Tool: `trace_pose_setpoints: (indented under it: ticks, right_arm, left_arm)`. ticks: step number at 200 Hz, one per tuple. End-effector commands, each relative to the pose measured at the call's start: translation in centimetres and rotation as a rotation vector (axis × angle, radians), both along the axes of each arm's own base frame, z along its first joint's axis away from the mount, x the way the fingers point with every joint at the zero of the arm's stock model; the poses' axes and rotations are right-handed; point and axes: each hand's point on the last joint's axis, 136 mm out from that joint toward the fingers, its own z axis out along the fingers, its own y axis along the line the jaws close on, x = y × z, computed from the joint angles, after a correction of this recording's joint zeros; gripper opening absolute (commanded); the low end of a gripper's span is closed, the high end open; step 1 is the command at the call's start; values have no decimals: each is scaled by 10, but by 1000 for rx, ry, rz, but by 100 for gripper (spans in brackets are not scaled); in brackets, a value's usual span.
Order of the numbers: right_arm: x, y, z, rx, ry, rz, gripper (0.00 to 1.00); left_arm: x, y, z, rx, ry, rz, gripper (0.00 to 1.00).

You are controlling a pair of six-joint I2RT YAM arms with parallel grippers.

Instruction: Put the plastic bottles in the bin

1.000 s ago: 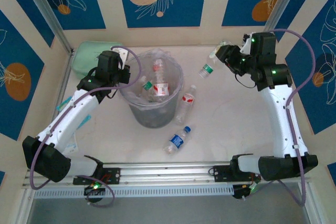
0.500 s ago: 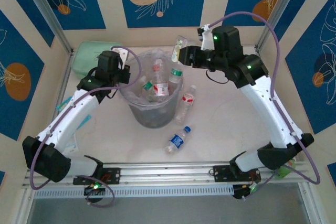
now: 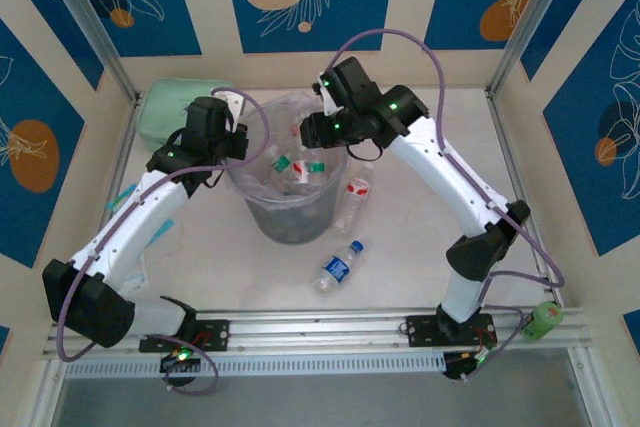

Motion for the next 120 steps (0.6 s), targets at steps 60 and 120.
trace_pose_setpoints:
  ticks: [60,120]
  right_arm:
    - [-17,-1,-63,-69,169,-29,0]
    - [-21,-9,-47,-106,155,-11,15]
  left_arm:
    - [-16,-7,-45,64,139,-44,0]
    - [-16,-6,-45,68,137,-42,0]
